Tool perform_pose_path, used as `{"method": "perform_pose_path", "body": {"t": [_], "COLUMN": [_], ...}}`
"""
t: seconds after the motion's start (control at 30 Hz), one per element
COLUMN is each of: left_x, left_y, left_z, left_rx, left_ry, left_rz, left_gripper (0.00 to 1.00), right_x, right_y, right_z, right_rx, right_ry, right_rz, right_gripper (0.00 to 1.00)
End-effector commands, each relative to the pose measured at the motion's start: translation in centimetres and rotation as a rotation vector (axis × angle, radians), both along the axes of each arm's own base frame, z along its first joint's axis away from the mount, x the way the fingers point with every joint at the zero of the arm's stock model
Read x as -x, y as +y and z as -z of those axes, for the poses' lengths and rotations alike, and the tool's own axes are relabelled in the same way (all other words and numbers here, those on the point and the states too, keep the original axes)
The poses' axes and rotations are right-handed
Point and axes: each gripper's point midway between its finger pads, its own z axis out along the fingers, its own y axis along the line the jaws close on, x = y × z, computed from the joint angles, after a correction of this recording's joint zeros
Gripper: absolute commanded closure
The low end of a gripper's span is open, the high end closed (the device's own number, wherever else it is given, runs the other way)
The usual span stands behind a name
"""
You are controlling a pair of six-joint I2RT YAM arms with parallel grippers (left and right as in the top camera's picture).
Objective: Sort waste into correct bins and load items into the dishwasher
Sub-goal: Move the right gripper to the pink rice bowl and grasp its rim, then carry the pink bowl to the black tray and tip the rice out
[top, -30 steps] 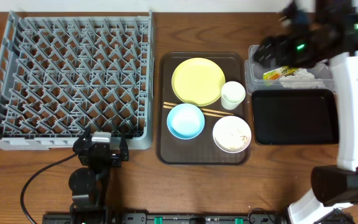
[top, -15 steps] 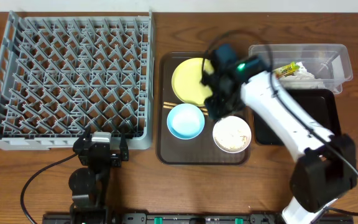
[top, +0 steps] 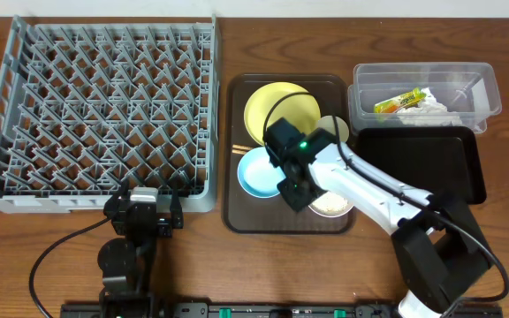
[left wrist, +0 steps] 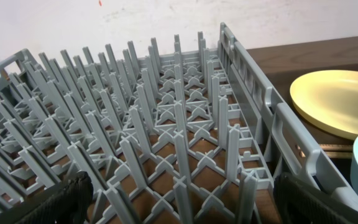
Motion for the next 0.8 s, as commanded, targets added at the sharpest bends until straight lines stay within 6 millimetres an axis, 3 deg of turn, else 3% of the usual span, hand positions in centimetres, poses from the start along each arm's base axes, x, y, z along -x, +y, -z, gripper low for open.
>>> {"method": "perform_pose_path", "body": {"t": [0.0,0.17,0.23,0.27,0.53,0.67,0.77], "left_x": [0.2,0.2,0.2,0.2,0.2,0.2,0.2], "left_y": [-0.4,-0.4,-0.4,-0.4,-0.4,-0.4,-0.4], "left_z": [1.5,1.5,1.5,1.5,1.5,1.5,1.5], "left_rx": [-0.004,-0.004,-0.004,-0.004,-0.004,-0.004,-0.004], "left_ry": [0.047,0.047,0.047,0.047,0.047,0.047,0.047], "left_rz": [0.027,0.027,0.026,0.027,0.027,0.027,0.027], "left_gripper": [0.06,0.06,0.06,0.06,0.06,0.06,0.06], "right_x": [0.4,0.7,0.7,0.7,0.7,0.5,0.6], "right_y": [-1.0,-1.3,-1.2,-1.2,-1.2,-1.1,-1.2], "right_z": [1.1,1.9,1.9,1.9,1.5,0.0,-2.2], "right_rx": [0.046,0.048,0.047,0.045,0.040,0.019,-0.013], "right_ry": [-0.012,-0.010,-0.012,-0.013,-0.019,-0.042,-0.078], "right_rz": [0.030,0.031,0.031,0.031,0.042,0.043,0.053], "right_gripper": [0.59,0.76,0.87,0.98,0.99,0.99,0.99]}}
